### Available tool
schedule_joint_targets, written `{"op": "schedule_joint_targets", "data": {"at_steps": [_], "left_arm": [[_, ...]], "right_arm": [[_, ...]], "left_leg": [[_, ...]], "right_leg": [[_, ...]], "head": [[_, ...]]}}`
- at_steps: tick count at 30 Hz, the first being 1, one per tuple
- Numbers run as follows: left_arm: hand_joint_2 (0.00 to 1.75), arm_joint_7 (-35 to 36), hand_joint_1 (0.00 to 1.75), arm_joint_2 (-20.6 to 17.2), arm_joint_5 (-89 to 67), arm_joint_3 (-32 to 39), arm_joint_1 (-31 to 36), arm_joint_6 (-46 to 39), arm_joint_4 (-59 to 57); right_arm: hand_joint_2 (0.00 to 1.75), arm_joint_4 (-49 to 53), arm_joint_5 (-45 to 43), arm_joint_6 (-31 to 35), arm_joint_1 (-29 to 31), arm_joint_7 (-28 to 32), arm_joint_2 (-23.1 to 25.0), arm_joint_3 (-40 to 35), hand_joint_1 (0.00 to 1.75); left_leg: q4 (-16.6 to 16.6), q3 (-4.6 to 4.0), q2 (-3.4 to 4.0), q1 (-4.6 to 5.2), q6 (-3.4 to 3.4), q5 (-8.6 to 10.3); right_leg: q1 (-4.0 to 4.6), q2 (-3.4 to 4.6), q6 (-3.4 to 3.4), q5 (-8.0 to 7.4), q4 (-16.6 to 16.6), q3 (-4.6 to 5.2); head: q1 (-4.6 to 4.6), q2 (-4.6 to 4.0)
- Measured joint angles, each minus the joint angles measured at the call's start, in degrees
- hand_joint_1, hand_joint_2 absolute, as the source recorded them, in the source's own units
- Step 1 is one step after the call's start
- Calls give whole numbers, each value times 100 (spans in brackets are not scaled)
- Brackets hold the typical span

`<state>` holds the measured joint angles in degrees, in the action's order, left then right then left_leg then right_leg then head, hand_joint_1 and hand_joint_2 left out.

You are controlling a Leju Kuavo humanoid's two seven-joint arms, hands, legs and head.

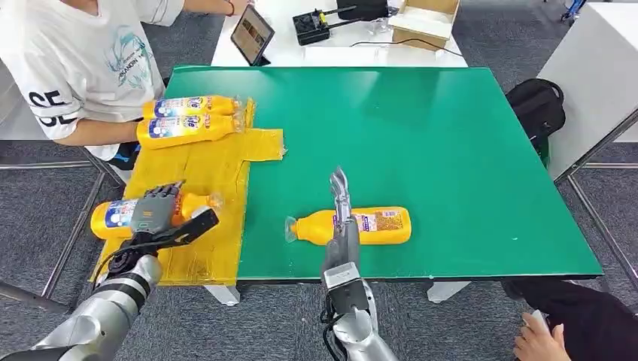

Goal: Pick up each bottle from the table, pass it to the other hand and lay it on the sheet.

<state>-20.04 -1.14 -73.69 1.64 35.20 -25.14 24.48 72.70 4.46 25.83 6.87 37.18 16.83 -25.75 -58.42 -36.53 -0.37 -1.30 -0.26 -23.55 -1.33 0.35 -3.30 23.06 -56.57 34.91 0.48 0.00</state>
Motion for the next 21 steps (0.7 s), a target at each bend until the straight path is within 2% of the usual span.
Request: {"op": "schedule_joint_targets", "data": {"at_steps": [7,8,15,21], "left_arm": [[0,-171,0,39,234,151,-16,214,-2],[0,-224,0,50,331,180,-15,298,-2],[0,-718,0,133,1606,538,53,1356,48],[0,-818,0,205,2413,824,135,2297,111]], "right_arm": [[0,-63,-2,-17,10,-13,0,0,0],[175,-72,-2,-28,11,-15,0,0,0],[175,-164,-37,-197,21,-101,0,11,0],[175,-243,-105,-236,29,-127,6,28,0]], "left_leg": [[0,9,-16,0,-1,4],[0,9,-19,0,-1,5],[3,50,-58,1,-2,7],[7,90,-77,1,-17,-5]], "right_leg": [[0,-3,0,1,0,-12],[-1,-4,0,1,0,-13],[-1,-36,8,19,0,-58],[-1,-44,-2,40,1,-57]], "head": [[2,0],[2,0],[-2,0],[0,0]]}}
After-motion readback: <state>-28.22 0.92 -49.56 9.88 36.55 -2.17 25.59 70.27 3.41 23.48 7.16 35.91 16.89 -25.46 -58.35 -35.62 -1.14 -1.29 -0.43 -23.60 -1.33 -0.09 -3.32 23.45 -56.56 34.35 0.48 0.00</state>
